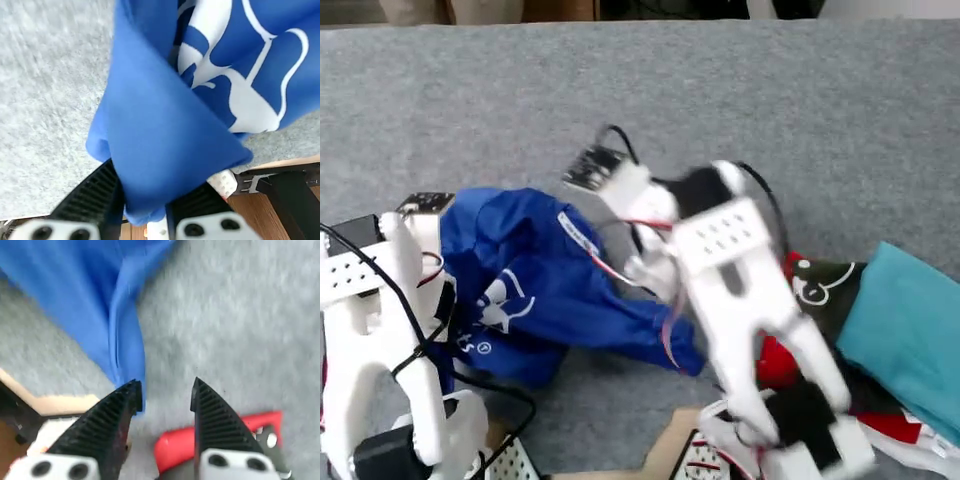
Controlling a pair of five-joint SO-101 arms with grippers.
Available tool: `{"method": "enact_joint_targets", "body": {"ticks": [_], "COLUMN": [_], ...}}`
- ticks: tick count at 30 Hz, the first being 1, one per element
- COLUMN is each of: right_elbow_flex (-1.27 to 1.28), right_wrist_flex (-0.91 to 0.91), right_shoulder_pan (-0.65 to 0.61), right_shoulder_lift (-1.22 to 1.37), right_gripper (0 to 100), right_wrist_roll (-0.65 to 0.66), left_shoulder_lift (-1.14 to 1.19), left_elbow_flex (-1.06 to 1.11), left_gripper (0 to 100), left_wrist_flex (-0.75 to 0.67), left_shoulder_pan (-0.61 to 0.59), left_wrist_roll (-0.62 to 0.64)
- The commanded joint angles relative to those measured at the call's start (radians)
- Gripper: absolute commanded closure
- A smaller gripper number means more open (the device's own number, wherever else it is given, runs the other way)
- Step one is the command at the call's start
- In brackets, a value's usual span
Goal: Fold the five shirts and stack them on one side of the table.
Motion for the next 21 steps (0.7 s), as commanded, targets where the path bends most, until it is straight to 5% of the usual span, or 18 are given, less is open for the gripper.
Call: {"method": "enact_joint_targets", "body": {"ticks": [1, 14, 21], "right_elbow_flex": [-0.283, -1.455, -1.699], "right_wrist_flex": [-0.011, 0.028, 0.028], "right_shoulder_pan": [-0.079, -0.193, -0.223], "right_shoulder_lift": [0.274, 1.247, 1.468], "right_gripper": [82.2, 82.2, 82.7], "right_wrist_roll": [-0.048, -0.074, -0.147], "left_shoulder_lift": [-0.025, -0.025, -0.025], "left_elbow_flex": [0.002, 0.002, 0.002], "left_gripper": [98, 98, 98], "left_wrist_flex": [0.011, 0.008, 0.008], "left_shoulder_pan": [-0.02, -0.183, -0.184], "left_wrist_roll": [-0.005, -0.005, -0.005]}}
